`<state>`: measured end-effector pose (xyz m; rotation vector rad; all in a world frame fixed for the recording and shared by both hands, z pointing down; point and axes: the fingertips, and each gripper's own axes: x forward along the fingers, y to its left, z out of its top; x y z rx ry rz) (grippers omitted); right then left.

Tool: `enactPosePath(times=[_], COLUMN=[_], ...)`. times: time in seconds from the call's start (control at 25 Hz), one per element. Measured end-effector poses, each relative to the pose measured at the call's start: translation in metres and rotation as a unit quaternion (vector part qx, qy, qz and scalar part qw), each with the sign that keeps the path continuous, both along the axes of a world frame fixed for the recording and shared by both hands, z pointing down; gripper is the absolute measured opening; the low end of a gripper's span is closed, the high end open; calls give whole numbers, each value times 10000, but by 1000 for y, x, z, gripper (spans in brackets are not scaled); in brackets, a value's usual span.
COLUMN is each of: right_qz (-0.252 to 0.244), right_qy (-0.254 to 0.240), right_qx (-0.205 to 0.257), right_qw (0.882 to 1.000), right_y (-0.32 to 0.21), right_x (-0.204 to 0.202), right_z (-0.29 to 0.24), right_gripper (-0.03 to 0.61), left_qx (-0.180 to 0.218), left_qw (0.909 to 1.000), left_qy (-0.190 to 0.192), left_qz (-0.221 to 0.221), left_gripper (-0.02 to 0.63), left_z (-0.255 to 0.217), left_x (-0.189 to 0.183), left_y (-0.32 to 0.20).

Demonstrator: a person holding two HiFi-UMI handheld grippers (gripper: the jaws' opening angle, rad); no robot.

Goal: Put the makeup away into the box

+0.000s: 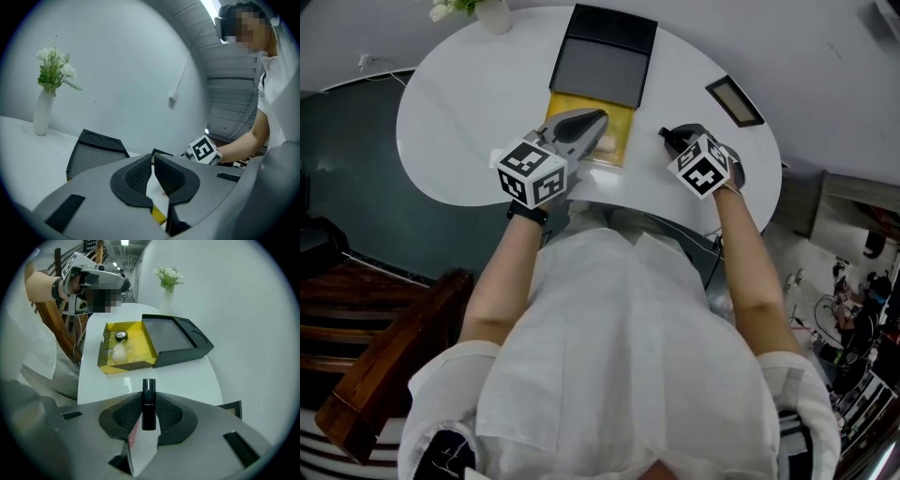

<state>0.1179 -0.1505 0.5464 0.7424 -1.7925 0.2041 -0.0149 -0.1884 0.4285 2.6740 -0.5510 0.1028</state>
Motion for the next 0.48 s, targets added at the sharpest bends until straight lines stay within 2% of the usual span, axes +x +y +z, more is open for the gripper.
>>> enactPosePath(times=[0.48], right_qz=[-793], right_qy=[-89], right_qx=[113], right_qw=[9967], right_y=[-35], right_x=[-90], right_z=[-11], right_gripper=[89], left_qx=[-40], left_qw=[9980], left_qy=[-37], left_qz=[-628], left_gripper=[20], left_z=[5], left_x=[-76], left_y=[-9])
